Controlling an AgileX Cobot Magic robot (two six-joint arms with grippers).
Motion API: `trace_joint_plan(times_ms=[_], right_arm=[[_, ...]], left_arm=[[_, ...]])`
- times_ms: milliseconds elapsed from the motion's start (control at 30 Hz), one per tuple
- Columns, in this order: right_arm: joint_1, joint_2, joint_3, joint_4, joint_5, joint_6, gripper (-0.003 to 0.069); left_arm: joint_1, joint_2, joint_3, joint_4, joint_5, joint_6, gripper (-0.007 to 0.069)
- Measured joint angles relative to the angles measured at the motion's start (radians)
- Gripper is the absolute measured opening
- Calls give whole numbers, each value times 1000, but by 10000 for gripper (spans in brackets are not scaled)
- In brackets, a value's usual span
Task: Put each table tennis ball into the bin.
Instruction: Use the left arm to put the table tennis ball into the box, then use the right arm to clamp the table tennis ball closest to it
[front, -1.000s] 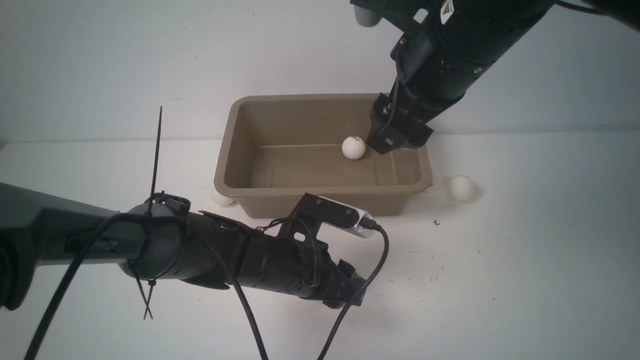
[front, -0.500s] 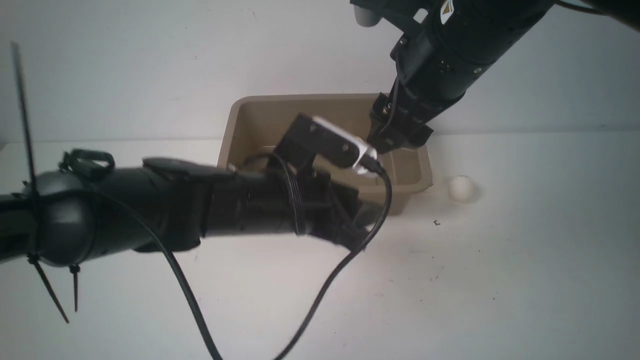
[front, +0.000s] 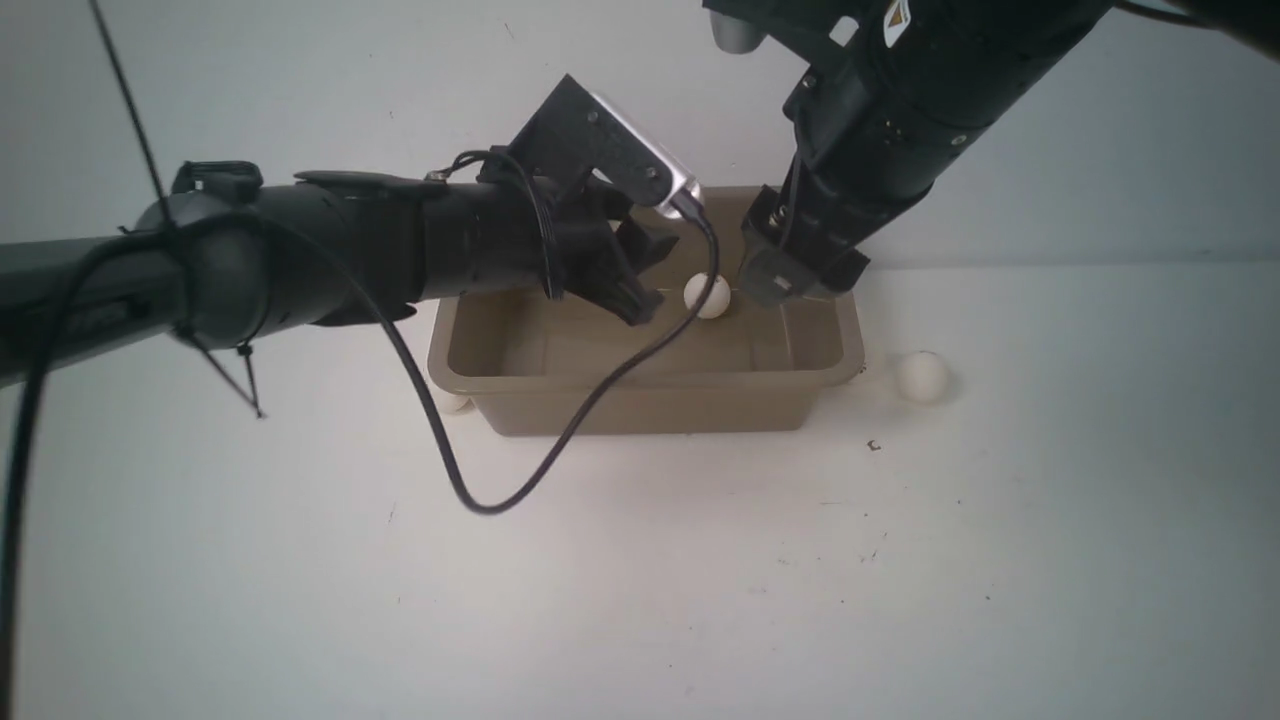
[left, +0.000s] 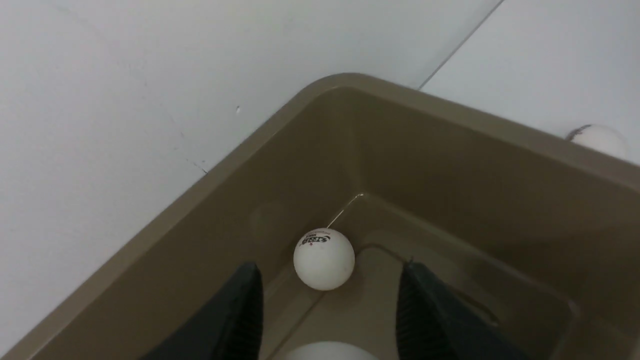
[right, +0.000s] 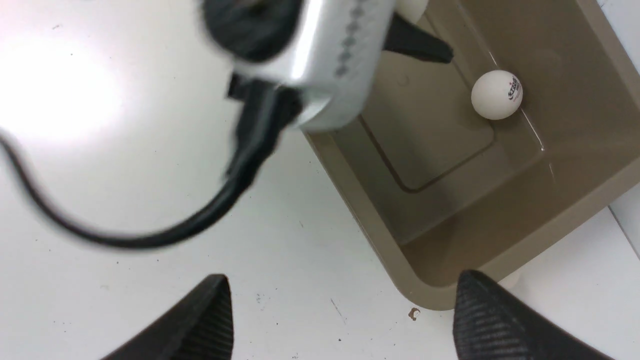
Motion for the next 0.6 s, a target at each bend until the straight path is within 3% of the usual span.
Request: trace_joint_plan(times_ms=[133,267,300,333,433,600], right_arm=[[0,0,0,0,0,-6,536],[0,0,0,0,0,-6,536],[0,0,0,0,0,-6,536],[0,0,0,-3,0,-7,536],[0,0,0,-14,0,-10,536],[0,-6,0,-51,0,-10,536]], left_arm=[[21,51,-40,0,35,-3,317],[24,57,-46,1,34,-45,471],[24,57,-46,1,32,-48,479],[24,45,-47,1,1,-69,547],[24,11,-47,1,-64,-93,600],[28,-82,-45,-1,-159,-140,600]])
